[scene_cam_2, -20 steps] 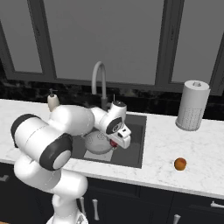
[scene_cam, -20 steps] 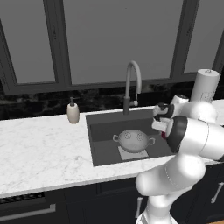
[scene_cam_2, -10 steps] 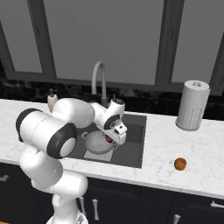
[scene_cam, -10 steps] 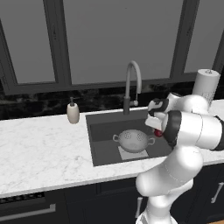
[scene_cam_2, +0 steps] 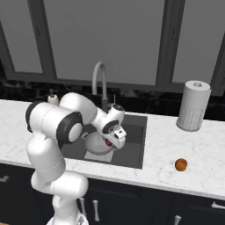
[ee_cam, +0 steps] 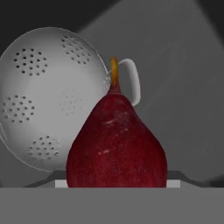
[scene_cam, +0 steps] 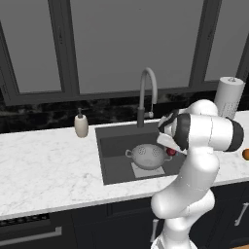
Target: Put the colander in the sink, put the peach, pear in the colander, and turn on the sink faucet and pour water over the colander.
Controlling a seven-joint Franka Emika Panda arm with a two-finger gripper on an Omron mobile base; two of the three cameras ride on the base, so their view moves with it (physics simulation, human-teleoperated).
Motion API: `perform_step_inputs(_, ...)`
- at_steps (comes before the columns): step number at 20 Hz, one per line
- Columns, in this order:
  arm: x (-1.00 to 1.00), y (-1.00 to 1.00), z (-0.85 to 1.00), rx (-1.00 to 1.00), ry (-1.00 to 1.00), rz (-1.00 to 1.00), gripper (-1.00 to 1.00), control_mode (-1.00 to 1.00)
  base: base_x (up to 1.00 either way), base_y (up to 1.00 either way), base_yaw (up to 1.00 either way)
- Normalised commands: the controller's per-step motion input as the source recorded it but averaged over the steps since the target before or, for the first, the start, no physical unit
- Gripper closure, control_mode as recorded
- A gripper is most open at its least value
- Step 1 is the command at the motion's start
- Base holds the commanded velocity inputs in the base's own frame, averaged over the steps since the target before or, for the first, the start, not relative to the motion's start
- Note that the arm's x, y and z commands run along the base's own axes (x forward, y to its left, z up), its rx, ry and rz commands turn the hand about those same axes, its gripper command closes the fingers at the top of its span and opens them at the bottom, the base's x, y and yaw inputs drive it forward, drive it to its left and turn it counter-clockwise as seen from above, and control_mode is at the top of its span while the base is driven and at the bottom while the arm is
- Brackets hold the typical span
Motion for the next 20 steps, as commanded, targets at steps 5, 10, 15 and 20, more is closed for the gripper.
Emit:
perform_step_inputs(5, 0.33, 0.10, -0.36, 0.01, -0.01, 0.00, 1.00, -1.00, 0.00, 0.00, 0.00)
perform_step_inputs(10, 0.42, 0.11, -0.26, 0.00, 0.00, 0.00, 1.00, -1.00, 0.00, 0.00, 0.00)
perform_step_inputs(15, 0.32, 0.02, -0.17, 0.00, 0.00, 0.00, 1.00, -1.00, 0.00, 0.00, 0.00)
perform_step_inputs(20, 0.11, 0.04, -0.16, 0.00, 0.00, 0.00, 1.00, -1.00, 0.00, 0.00, 0.00)
